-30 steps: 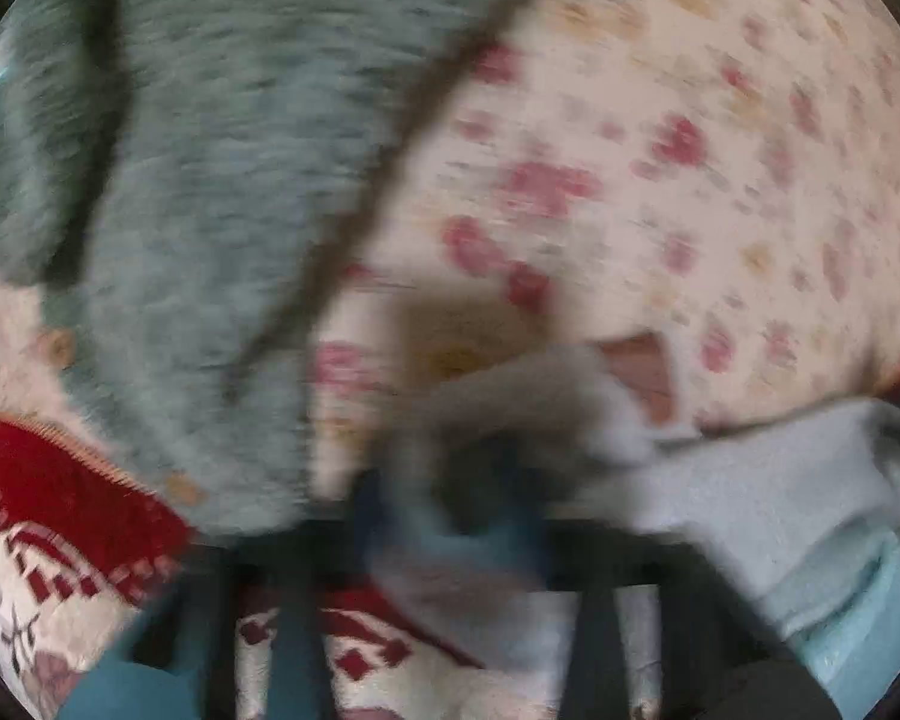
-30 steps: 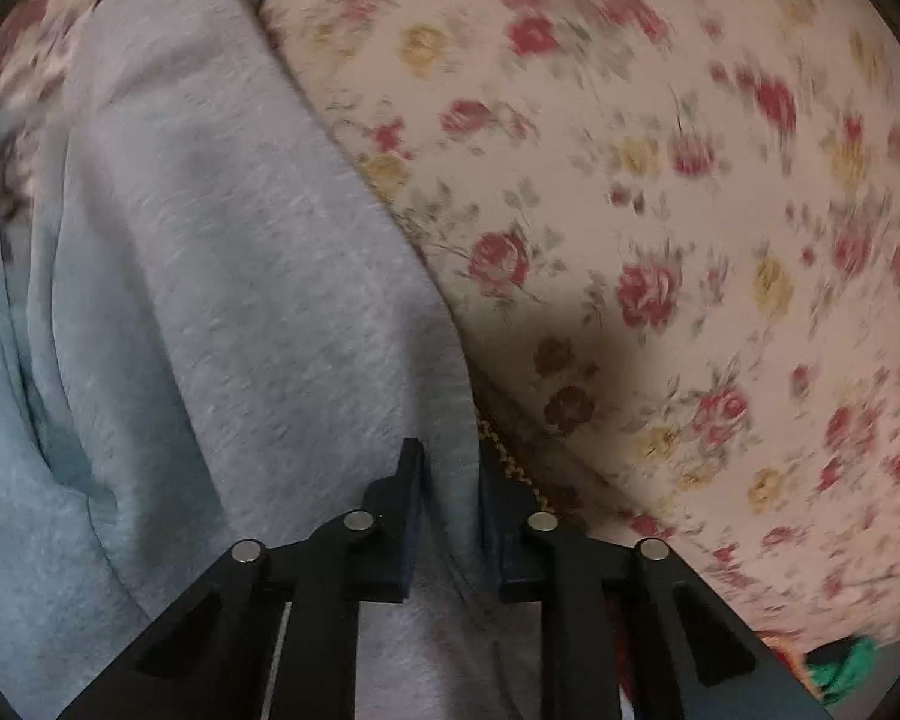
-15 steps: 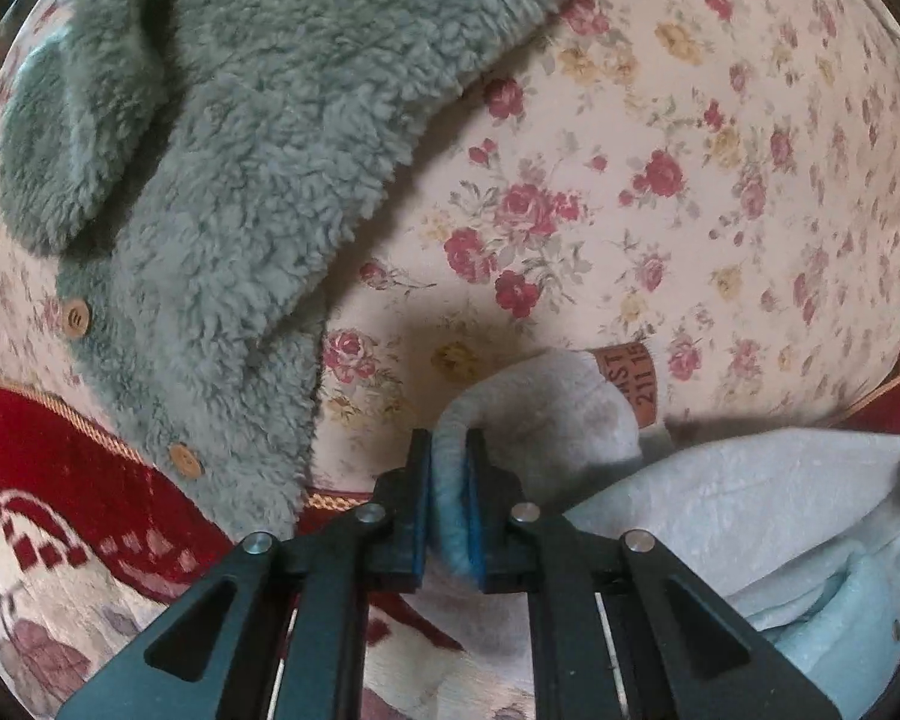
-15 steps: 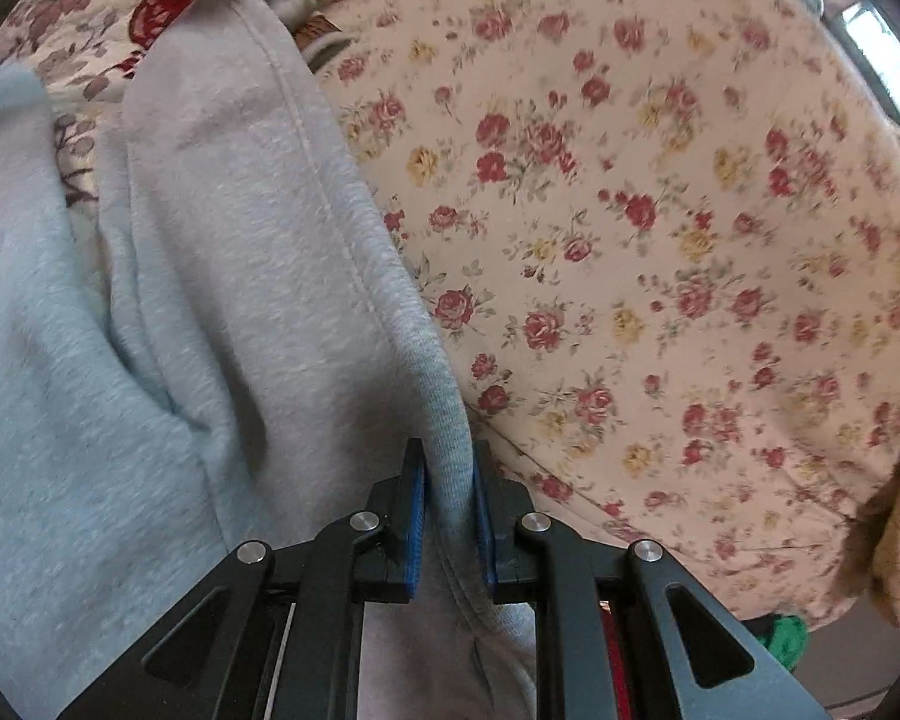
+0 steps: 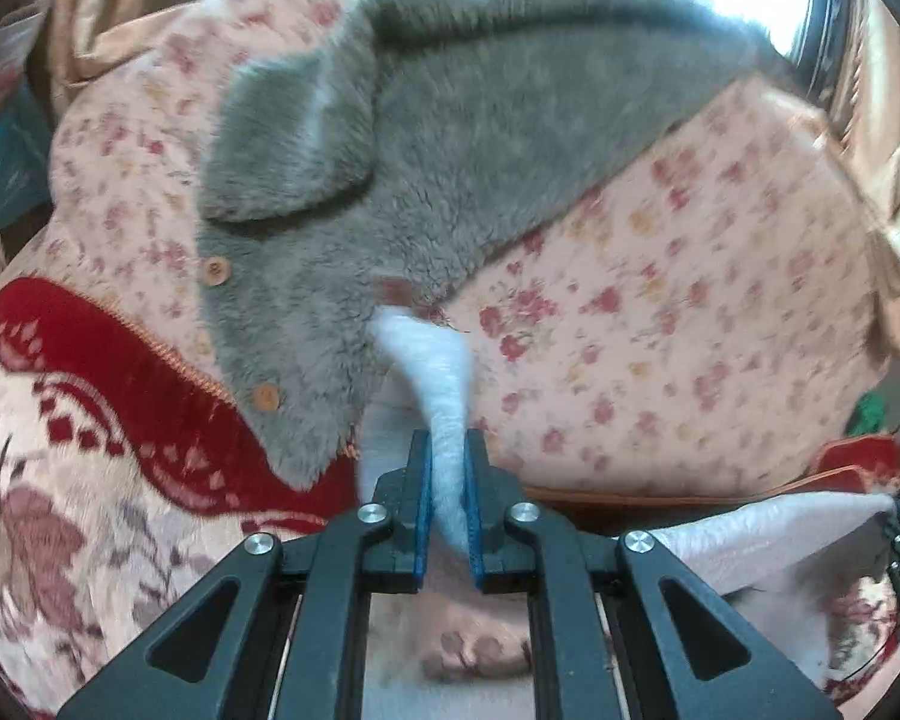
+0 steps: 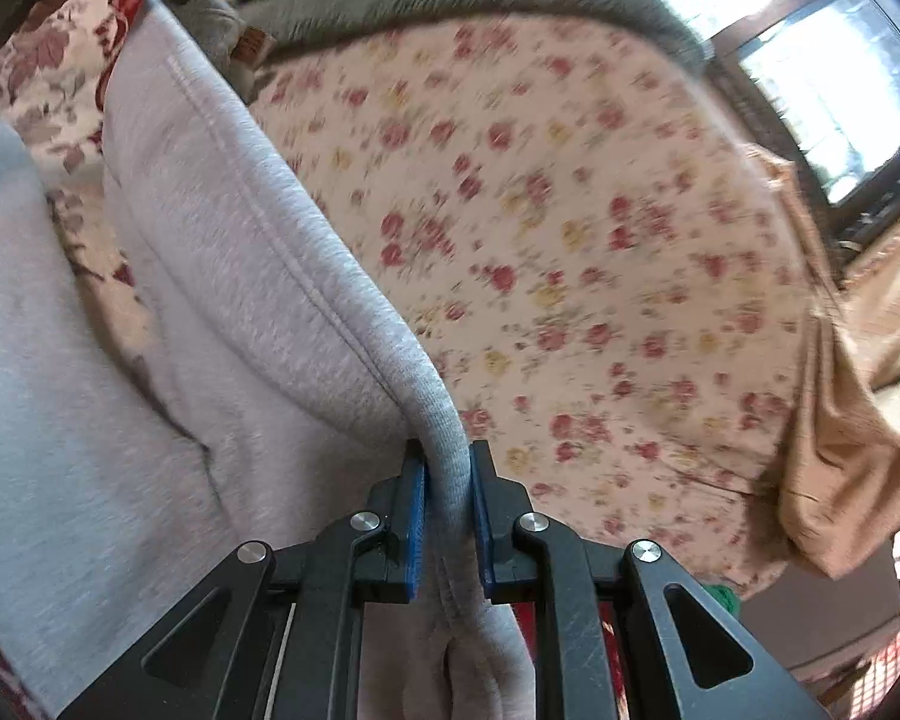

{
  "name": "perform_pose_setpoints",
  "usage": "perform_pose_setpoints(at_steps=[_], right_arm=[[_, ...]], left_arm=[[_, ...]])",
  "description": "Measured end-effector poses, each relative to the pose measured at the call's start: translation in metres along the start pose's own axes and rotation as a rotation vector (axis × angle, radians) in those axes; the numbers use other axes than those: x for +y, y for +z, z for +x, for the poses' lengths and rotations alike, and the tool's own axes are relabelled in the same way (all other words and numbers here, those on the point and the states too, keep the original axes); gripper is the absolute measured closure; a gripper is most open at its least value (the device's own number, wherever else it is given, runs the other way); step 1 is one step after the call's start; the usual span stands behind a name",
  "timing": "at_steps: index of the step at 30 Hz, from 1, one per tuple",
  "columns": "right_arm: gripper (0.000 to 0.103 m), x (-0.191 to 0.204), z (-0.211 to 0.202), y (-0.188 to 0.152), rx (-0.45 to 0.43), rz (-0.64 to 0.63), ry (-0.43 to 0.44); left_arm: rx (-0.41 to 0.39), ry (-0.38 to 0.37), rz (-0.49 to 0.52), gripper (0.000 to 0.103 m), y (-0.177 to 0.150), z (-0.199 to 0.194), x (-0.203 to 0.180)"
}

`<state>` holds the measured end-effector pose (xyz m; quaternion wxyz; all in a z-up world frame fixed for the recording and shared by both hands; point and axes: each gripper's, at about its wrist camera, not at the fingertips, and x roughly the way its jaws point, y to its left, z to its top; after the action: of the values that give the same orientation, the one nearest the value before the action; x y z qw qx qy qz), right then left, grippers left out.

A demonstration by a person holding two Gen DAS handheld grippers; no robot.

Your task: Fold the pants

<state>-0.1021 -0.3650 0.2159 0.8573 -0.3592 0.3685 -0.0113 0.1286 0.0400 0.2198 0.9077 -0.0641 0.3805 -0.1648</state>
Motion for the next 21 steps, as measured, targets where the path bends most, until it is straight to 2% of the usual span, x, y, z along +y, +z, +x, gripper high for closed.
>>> perform_pose_setpoints(at_steps=[5,7,9,14,18,21], right_arm=[[0.09,0.022,-0.067,-0.032,-0.036,0.042,0.04],[0.09,0.042,-0.086,-0.049,-0.042,0.043,0.061],[0.09,0.066,-0.097,-0.069,-0.016,0.06,0.126],[0.09,0.127,-0.088,-0.117,0.078,0.079,0.228],[0.09,0.163,-0.079,-0.139,0.126,0.076,0.245],[0.089,0.172,-0.073,-0.15,0.151,0.08,0.253]], left_arm=[[-0.064,-0.046,-0.065,0.093,-0.065,-0.069,0.023],[-0.055,-0.072,-0.1,0.093,-0.105,-0.086,0.037],[-0.027,-0.06,-0.126,0.094,-0.142,-0.09,0.051],[0.066,-0.024,-0.217,0.093,-0.218,-0.086,0.087],[0.114,-0.006,-0.247,0.094,-0.253,-0.086,0.096],[0.127,-0.031,-0.292,0.092,-0.265,-0.089,0.105]])
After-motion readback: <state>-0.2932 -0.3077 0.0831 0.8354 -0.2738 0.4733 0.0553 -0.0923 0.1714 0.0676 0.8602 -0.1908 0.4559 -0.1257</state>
